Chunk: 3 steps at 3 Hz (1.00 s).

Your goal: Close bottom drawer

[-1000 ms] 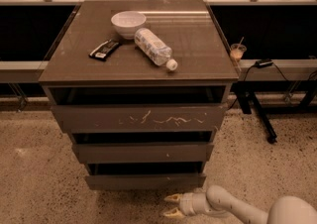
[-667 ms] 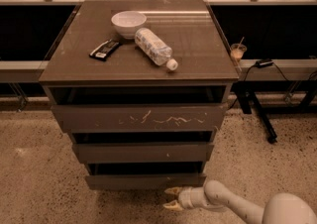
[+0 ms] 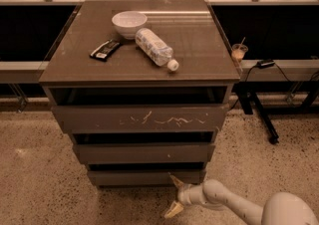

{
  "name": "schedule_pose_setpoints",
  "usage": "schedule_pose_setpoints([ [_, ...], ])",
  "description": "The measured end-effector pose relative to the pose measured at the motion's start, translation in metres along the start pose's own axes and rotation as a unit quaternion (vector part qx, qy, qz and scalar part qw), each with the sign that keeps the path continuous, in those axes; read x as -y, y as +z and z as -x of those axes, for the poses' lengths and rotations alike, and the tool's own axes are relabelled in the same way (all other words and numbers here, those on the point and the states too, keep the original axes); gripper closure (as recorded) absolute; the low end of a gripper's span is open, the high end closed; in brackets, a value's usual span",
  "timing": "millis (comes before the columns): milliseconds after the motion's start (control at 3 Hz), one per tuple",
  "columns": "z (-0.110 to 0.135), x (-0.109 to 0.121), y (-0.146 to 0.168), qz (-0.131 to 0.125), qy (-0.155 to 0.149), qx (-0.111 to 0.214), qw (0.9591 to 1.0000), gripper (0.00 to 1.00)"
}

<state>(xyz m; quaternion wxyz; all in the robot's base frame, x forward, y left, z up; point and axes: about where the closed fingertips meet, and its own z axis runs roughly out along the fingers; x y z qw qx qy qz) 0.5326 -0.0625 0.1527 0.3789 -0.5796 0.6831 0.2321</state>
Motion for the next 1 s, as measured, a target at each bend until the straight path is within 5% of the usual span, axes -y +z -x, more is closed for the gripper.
schedule_pose_setpoints([
  [667, 0.003, -0.010, -0.008, 0.010, -0.011, -0.014, 0.9998, 0.00],
  [1000, 0.004, -0.045, -0.046, 0.033, -0.038, -0.041, 0.9979, 0.00],
])
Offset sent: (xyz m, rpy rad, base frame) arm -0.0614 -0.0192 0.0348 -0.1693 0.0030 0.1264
